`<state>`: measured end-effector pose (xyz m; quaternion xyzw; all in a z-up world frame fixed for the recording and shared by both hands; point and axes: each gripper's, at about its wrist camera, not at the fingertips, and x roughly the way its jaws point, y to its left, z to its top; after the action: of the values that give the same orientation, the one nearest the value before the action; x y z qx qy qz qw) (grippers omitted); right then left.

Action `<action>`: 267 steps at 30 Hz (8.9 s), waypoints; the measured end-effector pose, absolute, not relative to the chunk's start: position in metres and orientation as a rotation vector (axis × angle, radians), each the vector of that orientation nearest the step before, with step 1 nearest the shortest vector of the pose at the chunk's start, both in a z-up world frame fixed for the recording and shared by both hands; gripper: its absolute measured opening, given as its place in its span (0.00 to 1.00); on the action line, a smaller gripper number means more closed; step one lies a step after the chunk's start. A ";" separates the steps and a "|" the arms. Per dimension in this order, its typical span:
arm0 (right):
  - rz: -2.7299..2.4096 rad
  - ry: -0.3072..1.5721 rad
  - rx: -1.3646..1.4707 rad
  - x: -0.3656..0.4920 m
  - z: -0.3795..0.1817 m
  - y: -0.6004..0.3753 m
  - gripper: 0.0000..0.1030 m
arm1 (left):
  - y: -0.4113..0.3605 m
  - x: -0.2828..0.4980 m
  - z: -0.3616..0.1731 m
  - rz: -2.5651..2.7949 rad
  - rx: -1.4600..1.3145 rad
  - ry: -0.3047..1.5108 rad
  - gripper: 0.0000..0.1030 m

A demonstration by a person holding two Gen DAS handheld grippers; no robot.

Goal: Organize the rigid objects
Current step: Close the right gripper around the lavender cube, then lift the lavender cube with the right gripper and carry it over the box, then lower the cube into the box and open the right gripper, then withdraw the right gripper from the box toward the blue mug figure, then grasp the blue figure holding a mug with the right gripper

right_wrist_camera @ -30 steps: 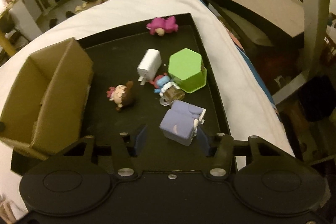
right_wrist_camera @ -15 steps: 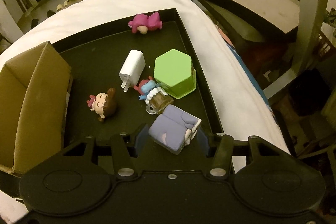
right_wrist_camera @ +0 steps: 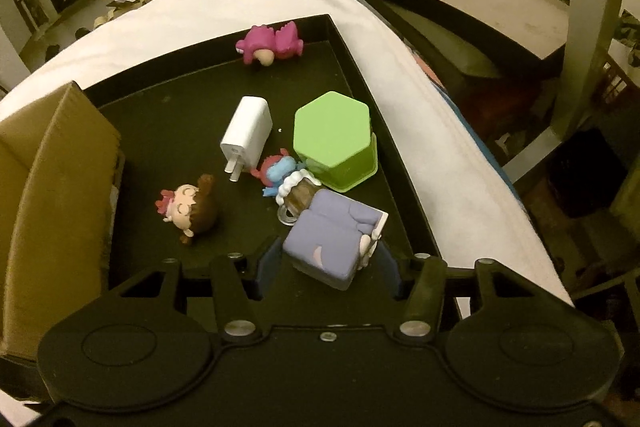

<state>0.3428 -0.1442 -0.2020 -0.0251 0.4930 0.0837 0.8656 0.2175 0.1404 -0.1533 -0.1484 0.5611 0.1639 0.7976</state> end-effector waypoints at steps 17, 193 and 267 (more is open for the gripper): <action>0.189 1.025 -0.099 0.343 -0.209 -0.144 0.45 | 0.127 0.235 -0.165 0.373 -0.235 1.284 0.09; 0.736 0.847 -0.201 0.342 -0.134 -0.143 0.59 | 0.125 0.231 -0.179 0.318 -0.287 1.353 0.10; 0.568 0.995 -0.179 0.335 -0.213 -0.163 0.54 | 0.135 0.250 -0.185 0.307 -0.313 1.367 0.11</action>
<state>0.3351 -0.1629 -0.2128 -0.0847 0.4700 0.2682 0.8366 0.2501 0.1348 -0.1851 -0.1436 0.6261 0.1407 0.7534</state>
